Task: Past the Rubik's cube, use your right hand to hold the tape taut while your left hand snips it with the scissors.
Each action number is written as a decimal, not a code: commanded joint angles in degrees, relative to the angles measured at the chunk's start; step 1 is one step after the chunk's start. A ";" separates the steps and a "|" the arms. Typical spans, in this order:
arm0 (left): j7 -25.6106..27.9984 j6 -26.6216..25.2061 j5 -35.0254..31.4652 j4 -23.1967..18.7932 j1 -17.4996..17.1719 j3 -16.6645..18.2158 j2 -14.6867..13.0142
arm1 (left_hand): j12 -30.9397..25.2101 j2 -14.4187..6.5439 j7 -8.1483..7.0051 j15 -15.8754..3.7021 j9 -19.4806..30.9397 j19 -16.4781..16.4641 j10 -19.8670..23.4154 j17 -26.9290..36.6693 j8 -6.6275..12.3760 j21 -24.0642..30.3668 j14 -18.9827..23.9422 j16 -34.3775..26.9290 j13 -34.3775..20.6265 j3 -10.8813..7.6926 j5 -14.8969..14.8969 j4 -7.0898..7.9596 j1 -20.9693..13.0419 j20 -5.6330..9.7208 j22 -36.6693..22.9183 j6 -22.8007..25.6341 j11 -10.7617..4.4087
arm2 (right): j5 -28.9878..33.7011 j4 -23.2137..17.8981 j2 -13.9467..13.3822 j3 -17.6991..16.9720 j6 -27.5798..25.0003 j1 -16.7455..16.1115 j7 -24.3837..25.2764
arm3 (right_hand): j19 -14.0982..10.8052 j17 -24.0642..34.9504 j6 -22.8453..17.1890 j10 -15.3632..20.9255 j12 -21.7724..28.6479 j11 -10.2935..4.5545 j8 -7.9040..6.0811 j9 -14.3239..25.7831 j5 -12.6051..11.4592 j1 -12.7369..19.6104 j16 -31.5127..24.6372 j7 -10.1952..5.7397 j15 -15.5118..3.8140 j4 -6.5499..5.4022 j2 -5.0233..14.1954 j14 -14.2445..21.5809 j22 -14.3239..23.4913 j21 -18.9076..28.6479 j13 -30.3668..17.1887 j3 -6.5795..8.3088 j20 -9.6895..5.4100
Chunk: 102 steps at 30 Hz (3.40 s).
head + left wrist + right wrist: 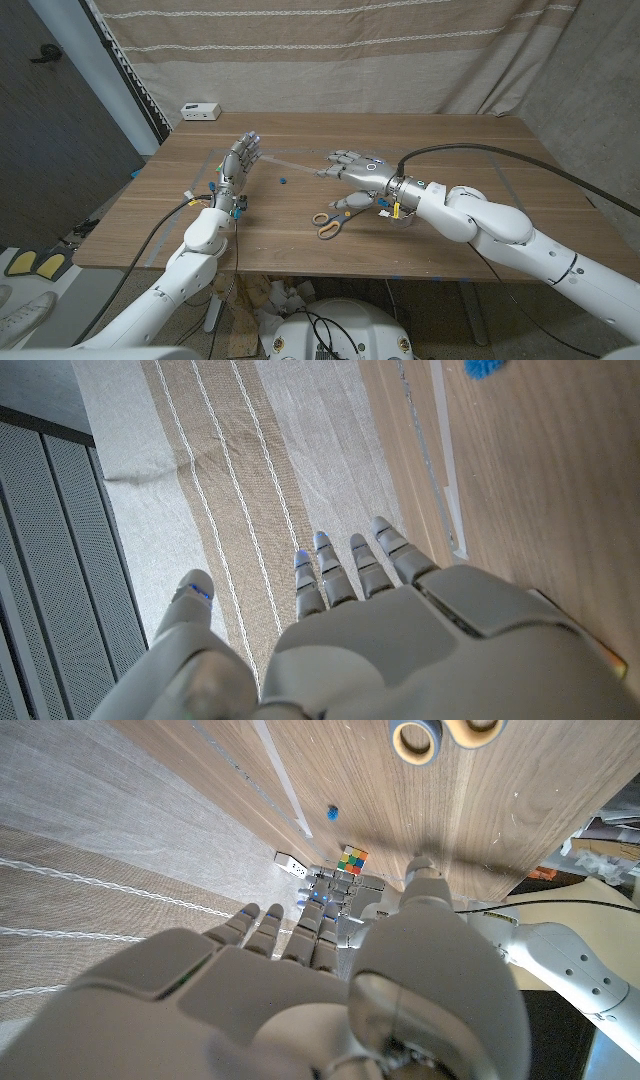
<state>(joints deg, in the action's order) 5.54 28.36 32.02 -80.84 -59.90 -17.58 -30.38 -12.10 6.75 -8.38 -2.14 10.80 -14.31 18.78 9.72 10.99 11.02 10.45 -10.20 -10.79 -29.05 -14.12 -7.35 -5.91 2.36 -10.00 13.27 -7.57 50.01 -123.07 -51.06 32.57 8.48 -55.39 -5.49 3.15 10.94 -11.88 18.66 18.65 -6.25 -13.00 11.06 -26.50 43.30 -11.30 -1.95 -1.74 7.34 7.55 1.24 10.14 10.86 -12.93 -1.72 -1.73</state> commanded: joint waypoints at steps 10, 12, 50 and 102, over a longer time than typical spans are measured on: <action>0.77 0.04 -0.94 -1.07 -0.87 0.02 -0.29 | -0.05 0.23 0.15 -7.51 0.22 0.33 0.28 0.23 0.25 0.18 -0.29 -0.21 -0.31 0.38 -0.21 0.03 0.62 5.10 -0.20 0.18 0.01 | -0.71 0.31 -0.20 0.89 0.21 1.20 -2.93 | -0.61 -0.05 -1.03 1.10 1.04 -0.34 -0.23 0.28 0.12 0.04 -0.06 -0.40 -6.55 -0.30 -0.52 0.48 0.07 0.61 -0.46 -0.66 -1.96; 0.72 0.45 -1.07 -0.53 -0.76 -0.03 -0.08 | -0.07 0.23 0.15 -7.44 0.22 0.33 0.33 0.23 0.26 0.18 -0.29 -0.21 -0.31 0.39 -0.21 0.03 0.62 5.09 -0.20 0.21 0.03 | -0.55 0.32 -0.23 0.91 0.09 1.19 -3.02 | -0.70 -0.08 -2.27 1.55 1.44 -1.26 -0.62 0.29 0.15 0.22 0.01 -1.44 -6.40 -0.37 -0.31 0.57 0.07 0.58 -0.67 -0.70 -1.93; -0.31 0.39 -0.53 0.56 -0.34 -0.50 0.19 | -0.09 0.14 0.01 -7.40 0.20 0.36 0.57 0.22 0.38 0.20 -0.27 -0.22 -0.31 0.62 -0.25 -0.01 0.70 5.16 -0.19 0.38 0.07 | 5.57 1.37 -0.05 2.61 -3.30 1.58 -3.90 | -0.82 -0.14 -3.53 -2.11 0.79 -0.17 -0.73 0.44 0.48 1.75 0.84 -2.97 -5.94 -0.26 0.44 -1.42 0.07 0.42 -1.11 -0.51 -2.47; -0.57 0.13 -0.50 0.81 -0.35 -0.93 0.23 | -0.04 -0.11 -0.04 -7.42 0.19 0.45 0.62 0.22 0.44 0.20 -0.27 -0.22 -0.31 0.82 -0.30 0.00 0.79 5.11 -0.20 0.50 -0.05 | 13.60 3.12 1.76 7.46 -4.69 4.81 -10.44 | 0.80 -0.28 -4.09 -2.12 1.24 -1.37 -0.86 0.71 0.67 4.90 0.70 -3.88 -5.55 0.44 1.88 -2.84 0.08 0.03 -1.27 0.95 -2.49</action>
<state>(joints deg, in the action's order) 4.86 28.52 31.69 -80.23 -60.40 -18.35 -30.30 -12.10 6.44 -8.38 -2.15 10.80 -14.31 18.98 9.72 10.99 11.02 10.45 -10.20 -10.79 -28.57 -14.12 -7.35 -5.61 2.36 -10.00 13.27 -7.77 62.17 -120.25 -49.76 39.20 4.43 -51.14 -14.09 3.29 10.68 -16.07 16.27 19.68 -7.79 -13.78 11.61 -25.97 47.75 -10.59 -5.74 -1.75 7.58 9.44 -1.26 10.15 11.01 -13.98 -1.00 -2.04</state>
